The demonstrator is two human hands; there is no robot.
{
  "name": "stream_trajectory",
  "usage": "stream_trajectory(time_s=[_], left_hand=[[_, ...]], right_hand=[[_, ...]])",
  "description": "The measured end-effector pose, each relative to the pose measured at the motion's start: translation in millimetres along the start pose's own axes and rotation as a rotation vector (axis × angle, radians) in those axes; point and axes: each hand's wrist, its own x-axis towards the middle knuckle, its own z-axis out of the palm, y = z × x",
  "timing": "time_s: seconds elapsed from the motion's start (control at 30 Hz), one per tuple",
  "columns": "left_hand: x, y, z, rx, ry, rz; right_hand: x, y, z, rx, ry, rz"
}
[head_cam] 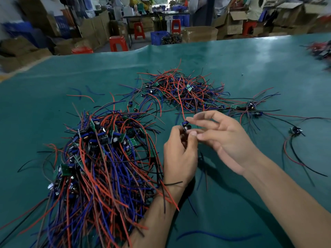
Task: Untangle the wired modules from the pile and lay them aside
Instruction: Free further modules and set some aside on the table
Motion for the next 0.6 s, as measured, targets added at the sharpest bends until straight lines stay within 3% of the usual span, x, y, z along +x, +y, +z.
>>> stream_trajectory(time_s=[0.2, 0.37, 0.5, 0.6], left_hand=[[2.3, -4.9, 0.9, 0.014, 0.047, -0.004], [2.5, -3.7, 0.5, 0.055, 0.006, 0.016], [2.0, -2.7, 0.5, 0.065, -0.028, 0.024], [1.2, -2.3, 0.1, 0.061, -0.062, 0.013]], right_hand=[[1.3, -5.0, -3.7, -0.001, -0.015, 0.123], [6.3, -0.5, -5.9, -0.028, 0.198, 0.084], [6.2, -0.5, -8.9, 0.007, 0.133, 0.139], [6.8, -0.7, -9.5, 0.057, 0.176, 0.116]])
